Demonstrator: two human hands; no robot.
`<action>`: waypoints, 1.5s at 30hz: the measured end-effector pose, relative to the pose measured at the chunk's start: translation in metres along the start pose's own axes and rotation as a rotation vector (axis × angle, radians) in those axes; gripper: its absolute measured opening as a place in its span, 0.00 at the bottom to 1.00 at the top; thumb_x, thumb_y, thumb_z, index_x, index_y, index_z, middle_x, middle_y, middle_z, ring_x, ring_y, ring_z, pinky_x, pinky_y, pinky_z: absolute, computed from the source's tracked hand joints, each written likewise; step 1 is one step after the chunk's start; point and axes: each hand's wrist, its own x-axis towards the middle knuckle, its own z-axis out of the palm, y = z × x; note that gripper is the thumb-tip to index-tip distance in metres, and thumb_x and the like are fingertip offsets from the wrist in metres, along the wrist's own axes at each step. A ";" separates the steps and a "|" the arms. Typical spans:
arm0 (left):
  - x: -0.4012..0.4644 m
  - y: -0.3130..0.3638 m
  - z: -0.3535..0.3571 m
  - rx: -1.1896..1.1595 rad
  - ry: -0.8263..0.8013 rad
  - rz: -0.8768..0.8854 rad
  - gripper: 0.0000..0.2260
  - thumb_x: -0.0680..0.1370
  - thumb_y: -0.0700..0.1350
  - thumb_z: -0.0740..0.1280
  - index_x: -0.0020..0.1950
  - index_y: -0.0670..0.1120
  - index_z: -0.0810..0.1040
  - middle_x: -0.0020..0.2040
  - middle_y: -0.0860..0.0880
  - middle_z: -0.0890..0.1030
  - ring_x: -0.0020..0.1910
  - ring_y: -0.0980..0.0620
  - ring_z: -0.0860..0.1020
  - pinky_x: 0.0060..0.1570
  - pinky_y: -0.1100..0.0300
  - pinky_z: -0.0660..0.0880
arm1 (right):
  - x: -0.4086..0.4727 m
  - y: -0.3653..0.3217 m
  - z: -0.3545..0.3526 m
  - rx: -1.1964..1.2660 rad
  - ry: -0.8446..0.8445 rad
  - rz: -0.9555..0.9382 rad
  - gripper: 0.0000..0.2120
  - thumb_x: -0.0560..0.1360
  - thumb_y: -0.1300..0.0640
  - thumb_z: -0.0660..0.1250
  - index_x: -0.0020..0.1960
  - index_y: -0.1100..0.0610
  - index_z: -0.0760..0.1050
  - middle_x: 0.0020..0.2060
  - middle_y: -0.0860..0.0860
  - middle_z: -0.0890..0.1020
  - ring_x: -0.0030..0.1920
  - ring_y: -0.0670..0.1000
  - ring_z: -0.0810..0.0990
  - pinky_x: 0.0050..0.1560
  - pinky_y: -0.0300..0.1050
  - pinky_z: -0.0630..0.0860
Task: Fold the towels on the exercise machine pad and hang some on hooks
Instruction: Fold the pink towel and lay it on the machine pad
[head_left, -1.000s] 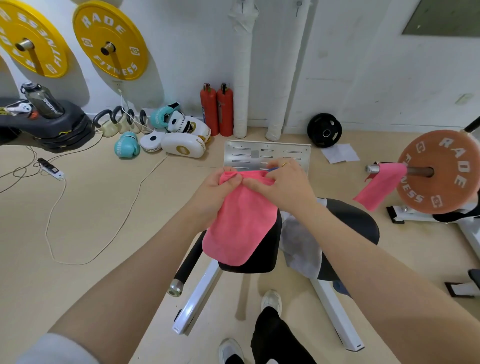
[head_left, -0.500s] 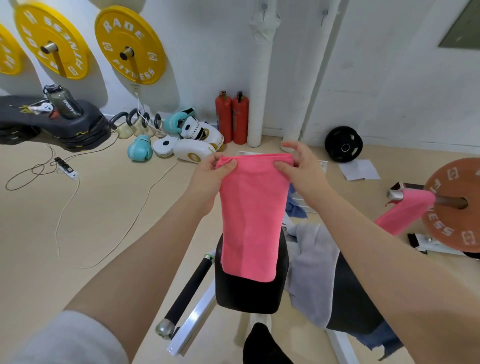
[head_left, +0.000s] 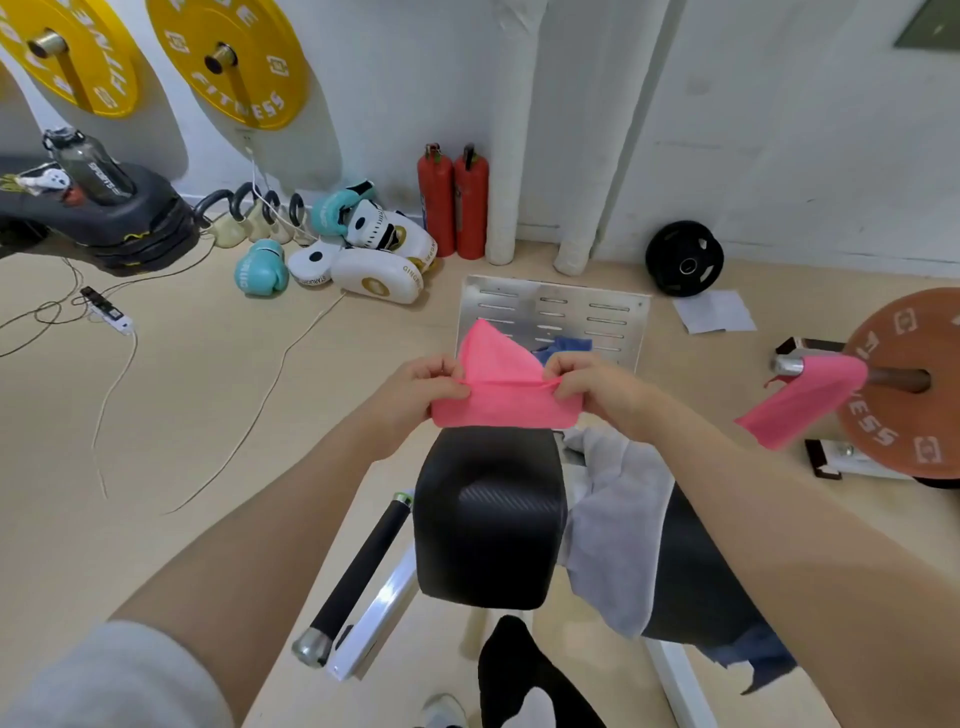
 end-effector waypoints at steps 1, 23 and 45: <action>-0.008 -0.013 0.000 0.057 -0.025 -0.027 0.07 0.69 0.36 0.67 0.36 0.46 0.70 0.31 0.52 0.70 0.31 0.56 0.68 0.34 0.62 0.63 | -0.004 0.011 0.007 -0.057 -0.051 0.047 0.06 0.59 0.64 0.60 0.32 0.56 0.66 0.31 0.50 0.65 0.33 0.47 0.63 0.34 0.39 0.60; 0.041 -0.098 -0.003 0.399 0.284 -0.248 0.04 0.78 0.43 0.61 0.47 0.46 0.75 0.47 0.50 0.79 0.47 0.51 0.75 0.50 0.58 0.70 | 0.074 0.088 0.022 -0.250 0.135 0.131 0.07 0.76 0.63 0.61 0.46 0.59 0.78 0.38 0.49 0.79 0.36 0.43 0.75 0.38 0.35 0.69; 0.103 -0.118 -0.006 0.193 0.118 -0.582 0.12 0.76 0.50 0.66 0.39 0.42 0.75 0.34 0.47 0.73 0.31 0.53 0.69 0.30 0.66 0.65 | 0.173 0.091 0.041 -0.382 -0.199 -0.050 0.08 0.76 0.63 0.62 0.51 0.64 0.79 0.50 0.59 0.79 0.53 0.56 0.76 0.58 0.49 0.71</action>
